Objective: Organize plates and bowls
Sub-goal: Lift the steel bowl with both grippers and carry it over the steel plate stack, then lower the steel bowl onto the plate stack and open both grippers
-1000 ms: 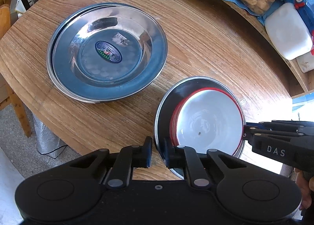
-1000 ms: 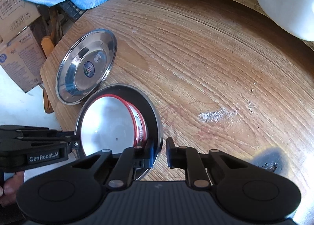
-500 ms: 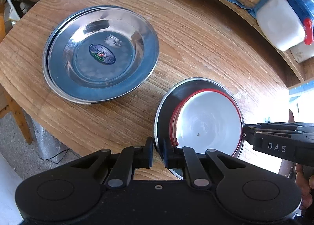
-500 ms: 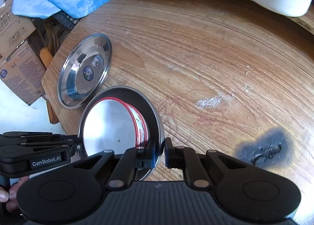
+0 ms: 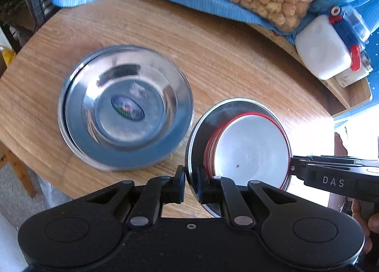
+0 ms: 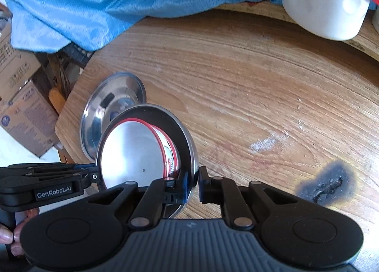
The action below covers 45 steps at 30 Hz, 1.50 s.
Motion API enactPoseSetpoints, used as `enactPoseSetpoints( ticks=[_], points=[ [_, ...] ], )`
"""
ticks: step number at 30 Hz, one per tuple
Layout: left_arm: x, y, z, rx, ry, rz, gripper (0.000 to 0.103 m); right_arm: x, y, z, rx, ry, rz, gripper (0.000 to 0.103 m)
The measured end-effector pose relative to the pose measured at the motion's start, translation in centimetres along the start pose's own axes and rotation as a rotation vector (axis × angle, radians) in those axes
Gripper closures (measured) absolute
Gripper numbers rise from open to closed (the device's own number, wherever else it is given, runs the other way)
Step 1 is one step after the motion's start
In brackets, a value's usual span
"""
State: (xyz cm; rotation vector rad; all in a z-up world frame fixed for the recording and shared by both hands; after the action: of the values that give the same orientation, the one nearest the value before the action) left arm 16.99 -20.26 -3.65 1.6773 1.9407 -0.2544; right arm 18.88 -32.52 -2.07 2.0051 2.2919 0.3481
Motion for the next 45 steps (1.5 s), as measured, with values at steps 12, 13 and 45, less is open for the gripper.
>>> enactPoseSetpoints(
  ticks=[12, 13, 45],
  points=[
    [3.4, 3.7, -2.6, -0.008, -0.02, 0.031, 0.094, 4.0, 2.6, 0.1, -0.035, 0.004, 0.048, 0.093],
    [3.7, 3.9, -2.8, -0.01, -0.021, 0.03, 0.094, 4.3, 2.9, 0.2, -0.035, 0.004, 0.048, 0.093],
    [11.3, 8.2, -3.9, 0.008, -0.021, -0.046, 0.095, 10.9, 7.3, 4.1, 0.019, -0.018, 0.013, 0.092]
  ],
)
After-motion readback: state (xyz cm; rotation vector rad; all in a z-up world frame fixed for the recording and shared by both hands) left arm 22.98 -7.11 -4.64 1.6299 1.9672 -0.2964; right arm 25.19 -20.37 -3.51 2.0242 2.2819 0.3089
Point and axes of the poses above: each gripper's, at about its wrist camera, not at the fingertips, and z roughly the way its jaws point, x to its left, y to its top, the point moved 6 cm from there along z, roughly the way its jaws point, and after that the axes turned 15 degrees about -y, right-handed, at the moved point
